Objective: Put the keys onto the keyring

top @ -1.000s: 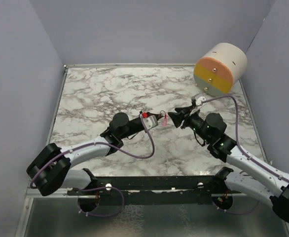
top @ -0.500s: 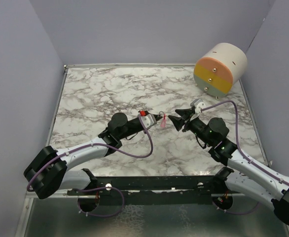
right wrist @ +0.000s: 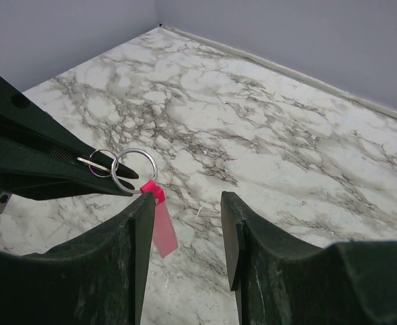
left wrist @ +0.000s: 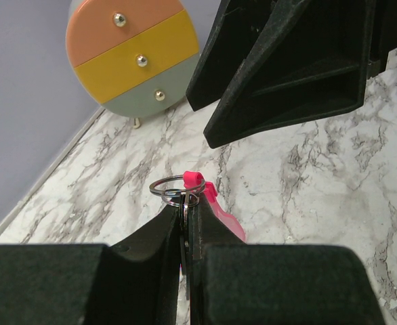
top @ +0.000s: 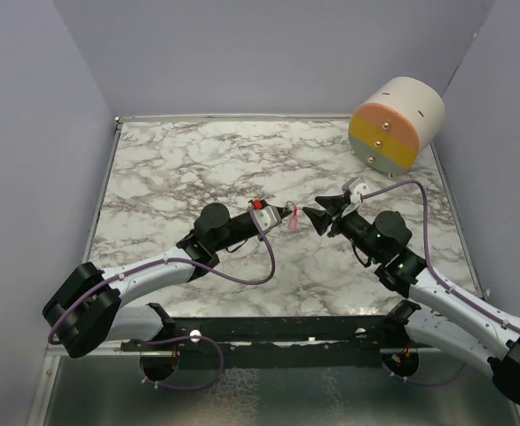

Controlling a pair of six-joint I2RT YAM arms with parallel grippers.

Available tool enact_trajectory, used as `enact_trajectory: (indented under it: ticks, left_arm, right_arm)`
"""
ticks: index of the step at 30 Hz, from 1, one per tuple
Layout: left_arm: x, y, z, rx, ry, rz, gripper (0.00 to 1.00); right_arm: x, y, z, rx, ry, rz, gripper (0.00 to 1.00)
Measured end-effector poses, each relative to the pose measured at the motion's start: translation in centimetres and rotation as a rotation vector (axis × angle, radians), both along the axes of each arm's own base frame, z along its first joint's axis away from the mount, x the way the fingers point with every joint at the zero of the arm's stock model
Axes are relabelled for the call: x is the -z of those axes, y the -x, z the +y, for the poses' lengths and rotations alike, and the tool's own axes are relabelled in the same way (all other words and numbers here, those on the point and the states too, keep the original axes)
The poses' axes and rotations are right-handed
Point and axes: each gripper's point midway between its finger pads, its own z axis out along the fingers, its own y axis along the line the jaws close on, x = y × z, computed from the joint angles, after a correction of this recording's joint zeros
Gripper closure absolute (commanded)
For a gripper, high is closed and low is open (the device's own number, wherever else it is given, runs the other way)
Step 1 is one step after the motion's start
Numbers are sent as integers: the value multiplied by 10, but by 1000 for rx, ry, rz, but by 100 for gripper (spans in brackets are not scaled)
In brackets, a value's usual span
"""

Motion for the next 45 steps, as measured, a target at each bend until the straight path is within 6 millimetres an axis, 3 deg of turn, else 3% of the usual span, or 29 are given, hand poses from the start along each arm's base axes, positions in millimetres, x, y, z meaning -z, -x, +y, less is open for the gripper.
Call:
enact_trajectory:
  ticks: [11, 21, 37, 45]
  left_arm:
    - [1, 0, 0, 0, -2, 1, 100]
    - [3, 1, 0, 2, -9, 8, 100]
    - [6, 2, 5, -32, -3, 122, 100]
    - [-18, -13, 2, -110, 20, 224, 100]
  right_arm:
    - [0, 2, 2, -20, 8, -9, 56]
    - [3, 18, 20, -166, 52, -38, 56]
    - [13, 11, 23, -159, 88, 4, 56]
    - [22, 5, 22, -139, 126, 27, 57]
